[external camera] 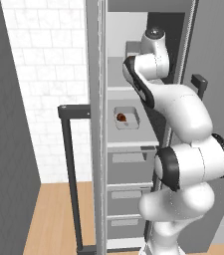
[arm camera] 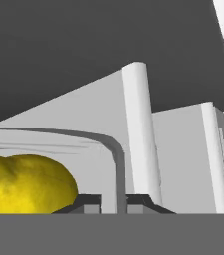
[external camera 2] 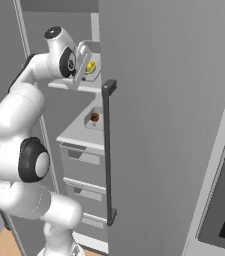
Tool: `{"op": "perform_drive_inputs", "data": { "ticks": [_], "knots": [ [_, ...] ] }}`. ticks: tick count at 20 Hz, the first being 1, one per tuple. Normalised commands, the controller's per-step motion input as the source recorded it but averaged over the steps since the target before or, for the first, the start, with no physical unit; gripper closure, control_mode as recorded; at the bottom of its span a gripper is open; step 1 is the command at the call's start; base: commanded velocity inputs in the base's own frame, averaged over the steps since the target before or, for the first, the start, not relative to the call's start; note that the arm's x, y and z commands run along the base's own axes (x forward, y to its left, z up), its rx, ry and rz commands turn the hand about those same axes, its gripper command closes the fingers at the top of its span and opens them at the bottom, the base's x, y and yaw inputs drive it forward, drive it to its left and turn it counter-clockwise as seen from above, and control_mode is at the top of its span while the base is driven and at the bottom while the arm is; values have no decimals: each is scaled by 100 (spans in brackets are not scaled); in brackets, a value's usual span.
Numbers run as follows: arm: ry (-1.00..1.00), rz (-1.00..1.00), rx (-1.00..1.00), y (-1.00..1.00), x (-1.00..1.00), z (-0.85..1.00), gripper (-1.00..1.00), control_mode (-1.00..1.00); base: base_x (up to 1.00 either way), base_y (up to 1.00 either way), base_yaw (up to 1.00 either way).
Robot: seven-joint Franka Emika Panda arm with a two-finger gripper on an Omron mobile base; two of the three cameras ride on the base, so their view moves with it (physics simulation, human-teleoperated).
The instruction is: Take the meat container that has the chicken drumstick and place it on the second highest rack of the freezer. Then take the vegetable container that has the sweet potato and lemon and place it on the highest rack of the freezer.
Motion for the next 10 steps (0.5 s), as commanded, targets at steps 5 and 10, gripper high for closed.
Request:
{"op": "perform_drive_inputs", "data": {
  "ticks": [5, 10],
  "knots": [
    [4, 0, 0, -9, 49, -42, 100, -100, 0, 0, 0],
    [4, 0, 0, -10, 54, -23, 100, -100, 0, 0, 0]
  ]
}}
